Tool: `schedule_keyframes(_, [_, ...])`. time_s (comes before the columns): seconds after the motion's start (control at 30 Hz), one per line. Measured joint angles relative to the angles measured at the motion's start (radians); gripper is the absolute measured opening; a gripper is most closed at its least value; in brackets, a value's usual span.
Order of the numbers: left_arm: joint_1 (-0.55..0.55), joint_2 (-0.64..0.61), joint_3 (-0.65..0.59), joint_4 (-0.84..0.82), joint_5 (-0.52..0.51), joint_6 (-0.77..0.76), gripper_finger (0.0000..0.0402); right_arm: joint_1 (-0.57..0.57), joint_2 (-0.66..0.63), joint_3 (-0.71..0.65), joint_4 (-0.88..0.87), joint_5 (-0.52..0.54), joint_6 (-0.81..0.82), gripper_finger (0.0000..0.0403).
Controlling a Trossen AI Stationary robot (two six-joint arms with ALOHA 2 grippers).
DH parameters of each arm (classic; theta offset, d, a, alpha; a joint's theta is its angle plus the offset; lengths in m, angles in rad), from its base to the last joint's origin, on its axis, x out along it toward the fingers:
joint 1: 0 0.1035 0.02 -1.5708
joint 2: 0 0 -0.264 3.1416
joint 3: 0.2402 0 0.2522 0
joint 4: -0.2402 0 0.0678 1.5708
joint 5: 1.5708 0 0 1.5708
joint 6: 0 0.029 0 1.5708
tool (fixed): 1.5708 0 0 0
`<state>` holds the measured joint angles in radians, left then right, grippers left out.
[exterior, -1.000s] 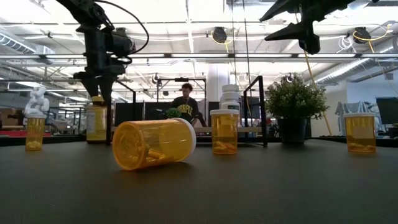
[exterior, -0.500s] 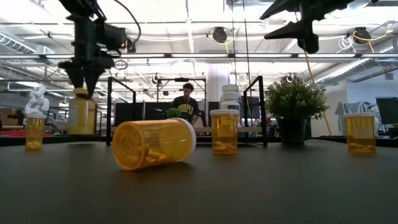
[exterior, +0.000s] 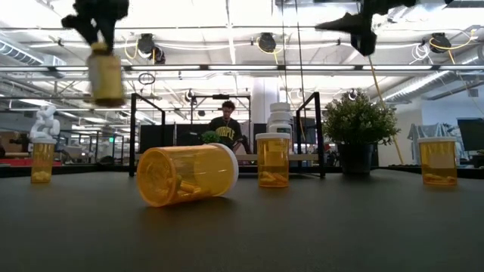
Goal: Pick and place medicine bottles onto shelf by color
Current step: Put the top yellow pill bottle on the shelf
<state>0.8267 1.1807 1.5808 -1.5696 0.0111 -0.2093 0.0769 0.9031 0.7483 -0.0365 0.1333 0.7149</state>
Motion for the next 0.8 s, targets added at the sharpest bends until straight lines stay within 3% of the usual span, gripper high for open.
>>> schedule_keyframes(0.13, [-0.094,-0.013,0.114,-0.003,0.090,-0.002,0.0227,-0.002,0.000,0.000,0.091,-0.063,-0.055,0.0187])
schedule_keyframes(0.43, [-0.314,-0.004,0.225,0.017,0.120,-0.022,0.0222,-0.003,0.000,0.000,0.251,-0.140,-0.123,0.0203])
schedule_keyframes(0.63, [-0.512,0.036,0.207,0.184,0.141,0.001,0.0224,-0.003,0.023,0.000,0.306,-0.168,-0.130,0.0233])
schedule_keyframes(0.8, [-0.645,0.141,0.206,0.364,0.122,0.031,0.0225,-0.016,0.052,0.003,0.309,-0.175,-0.129,0.0261])
